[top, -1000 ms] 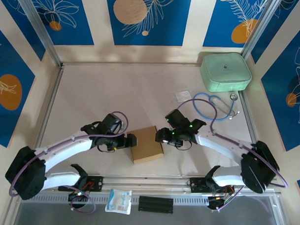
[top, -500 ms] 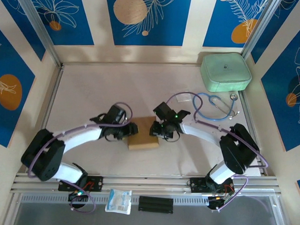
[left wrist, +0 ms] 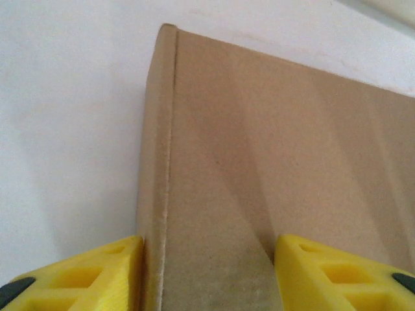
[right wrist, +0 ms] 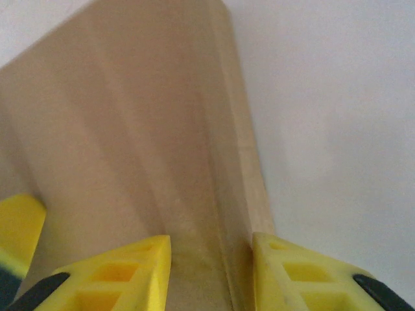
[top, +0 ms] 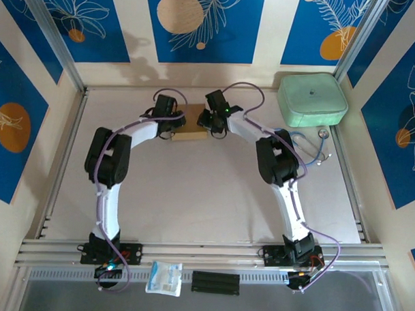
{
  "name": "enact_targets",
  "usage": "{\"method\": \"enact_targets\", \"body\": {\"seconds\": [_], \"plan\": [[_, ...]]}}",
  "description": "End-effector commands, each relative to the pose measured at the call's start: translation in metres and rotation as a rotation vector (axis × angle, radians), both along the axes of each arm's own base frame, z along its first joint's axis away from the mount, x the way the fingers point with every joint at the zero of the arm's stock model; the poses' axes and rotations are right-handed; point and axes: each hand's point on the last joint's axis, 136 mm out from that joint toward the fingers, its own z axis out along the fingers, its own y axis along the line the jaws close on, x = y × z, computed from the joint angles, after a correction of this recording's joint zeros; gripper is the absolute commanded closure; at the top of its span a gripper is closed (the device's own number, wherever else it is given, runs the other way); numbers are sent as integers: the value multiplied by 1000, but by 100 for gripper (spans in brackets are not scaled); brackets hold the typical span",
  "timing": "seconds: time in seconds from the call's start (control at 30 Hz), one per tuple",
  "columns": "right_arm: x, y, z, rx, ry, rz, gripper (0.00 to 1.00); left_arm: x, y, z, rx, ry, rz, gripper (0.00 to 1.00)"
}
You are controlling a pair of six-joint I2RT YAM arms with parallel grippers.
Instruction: Fold the paper box
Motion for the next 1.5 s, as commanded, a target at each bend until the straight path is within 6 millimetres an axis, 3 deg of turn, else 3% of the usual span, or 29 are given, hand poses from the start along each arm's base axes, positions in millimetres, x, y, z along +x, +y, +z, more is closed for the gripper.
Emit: {"method": "enact_targets", "body": {"seconds": [0.0, 0.13, 0.3, 0.43, 0.57, 0.73, 0.8, 0.9, 1.0, 1.23, 1.3, 1.33, 1.47], "plan": [[1, 39, 3, 56, -4, 114, 63, 5, -33, -5, -87, -11, -101, 46], [3, 36, -3, 45, 10, 102, 52, 7, -29, -13, -82, -4, -90, 38], [10, 27, 16, 28, -16, 76, 40, 9, -19, -5, -71, -16, -82, 15], [16, 22, 51, 15, -69, 107, 30, 5, -6, 15, -61, -67, -70, 3], [7, 19, 97, 12, -143, 180, 26, -9, 3, 62, -61, -150, -79, 1], [-33, 5, 159, 2, -273, 229, 25, -54, -3, 137, -177, -275, -165, 1], [-54, -6, 182, 8, -333, 237, 24, -74, -2, 159, -218, -312, -183, 1], [-90, -31, 210, 5, -430, 238, 24, -109, 0, 179, -246, -350, -227, 1], [-127, -69, 225, -45, -525, 203, 22, -145, 9, 180, -221, -373, -253, 1], [-201, -158, 222, -92, -593, 60, 21, -209, 31, 165, -84, -381, -288, 1], [-216, -177, 210, -96, -598, 24, 19, -218, 44, 162, -16, -398, -261, 1], [-222, -188, 202, -103, -599, -3, 13, -220, 51, 160, 17, -411, -244, 1], [-229, -228, 165, -138, -612, -130, 1, -220, 82, 149, 165, -491, -136, 1]]}}
